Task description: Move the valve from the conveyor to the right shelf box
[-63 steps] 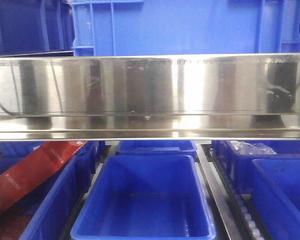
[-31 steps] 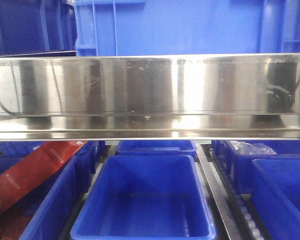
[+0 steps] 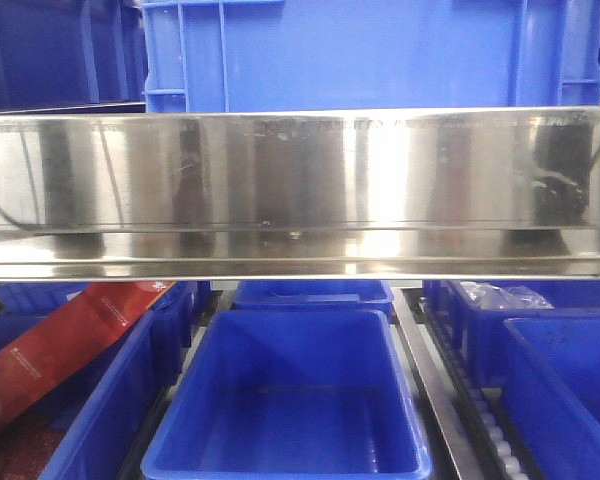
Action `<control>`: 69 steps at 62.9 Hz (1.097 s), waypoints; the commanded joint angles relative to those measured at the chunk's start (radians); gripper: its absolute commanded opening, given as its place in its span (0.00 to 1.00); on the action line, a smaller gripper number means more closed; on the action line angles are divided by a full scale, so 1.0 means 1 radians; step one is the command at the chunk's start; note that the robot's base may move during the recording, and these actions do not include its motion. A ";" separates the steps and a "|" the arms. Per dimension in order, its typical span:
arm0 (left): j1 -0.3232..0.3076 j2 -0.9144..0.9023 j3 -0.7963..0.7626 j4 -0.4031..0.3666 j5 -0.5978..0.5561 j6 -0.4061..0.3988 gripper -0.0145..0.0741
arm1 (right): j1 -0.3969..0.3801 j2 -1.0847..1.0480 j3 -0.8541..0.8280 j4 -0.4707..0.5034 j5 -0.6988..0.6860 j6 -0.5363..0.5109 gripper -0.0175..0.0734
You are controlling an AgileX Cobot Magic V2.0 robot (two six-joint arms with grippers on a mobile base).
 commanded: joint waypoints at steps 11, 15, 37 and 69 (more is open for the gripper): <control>0.002 -0.125 0.034 0.072 -0.027 -0.046 0.04 | -0.029 -0.150 0.064 0.001 -0.126 0.000 0.01; 0.002 -0.171 0.095 0.098 -0.073 -0.059 0.04 | -0.052 -0.196 0.119 0.001 -0.149 0.000 0.01; 0.004 -0.555 0.632 0.192 -0.440 -0.059 0.04 | -0.146 -0.531 0.567 0.001 -0.434 0.000 0.01; 0.210 -1.215 1.231 0.192 -0.465 -0.059 0.04 | -0.146 -1.026 1.047 -0.058 -0.490 0.000 0.01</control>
